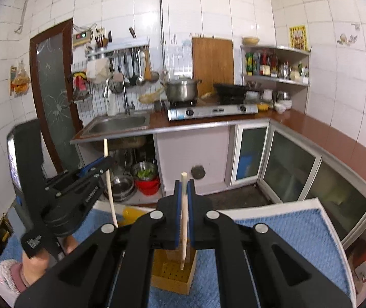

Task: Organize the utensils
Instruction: 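Lower both chopsticks into the yellow caddy and open both tools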

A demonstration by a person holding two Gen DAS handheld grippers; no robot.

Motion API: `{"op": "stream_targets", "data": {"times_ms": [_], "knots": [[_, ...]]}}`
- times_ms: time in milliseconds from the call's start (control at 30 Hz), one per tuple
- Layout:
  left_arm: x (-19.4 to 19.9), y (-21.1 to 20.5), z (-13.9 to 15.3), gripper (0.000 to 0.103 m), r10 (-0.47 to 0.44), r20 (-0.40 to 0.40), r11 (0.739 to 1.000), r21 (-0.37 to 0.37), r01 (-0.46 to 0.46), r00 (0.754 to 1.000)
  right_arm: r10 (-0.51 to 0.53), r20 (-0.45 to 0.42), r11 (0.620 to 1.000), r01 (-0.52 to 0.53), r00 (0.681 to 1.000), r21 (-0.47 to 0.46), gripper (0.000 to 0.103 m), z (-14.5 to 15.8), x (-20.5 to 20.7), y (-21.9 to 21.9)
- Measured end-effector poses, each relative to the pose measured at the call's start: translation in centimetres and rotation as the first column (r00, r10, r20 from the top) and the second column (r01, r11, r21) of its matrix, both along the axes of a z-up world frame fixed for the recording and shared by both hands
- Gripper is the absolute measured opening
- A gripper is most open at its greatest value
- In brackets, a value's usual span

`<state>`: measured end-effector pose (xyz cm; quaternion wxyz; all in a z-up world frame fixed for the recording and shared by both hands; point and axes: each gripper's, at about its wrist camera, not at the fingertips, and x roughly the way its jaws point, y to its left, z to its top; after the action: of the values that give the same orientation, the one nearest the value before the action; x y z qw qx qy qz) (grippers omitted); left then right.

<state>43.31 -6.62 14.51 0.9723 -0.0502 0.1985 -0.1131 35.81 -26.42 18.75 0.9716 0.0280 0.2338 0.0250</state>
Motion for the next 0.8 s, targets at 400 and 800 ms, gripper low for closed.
{"op": "stream_targets", "data": {"times_ms": [400, 800], "knots": [[-1.0, 0.3, -4.1, 0.005, 0.025, -0.034, 0.997, 0.070, -0.023, 0.999, 0.000, -0.003, 1.000, 0.000, 1.000, 0.019, 0.005, -5.6, 1.3, -1.1], [-5.4, 1.7, -3.8, 0.033, 0.061, -0.061, 0.995, 0.081, -0.056, 0.996, 0.032, -0.044, 0.999, -0.030, 0.999, 0.035, 0.005, -8.6, 1.9, -0.8]]}}
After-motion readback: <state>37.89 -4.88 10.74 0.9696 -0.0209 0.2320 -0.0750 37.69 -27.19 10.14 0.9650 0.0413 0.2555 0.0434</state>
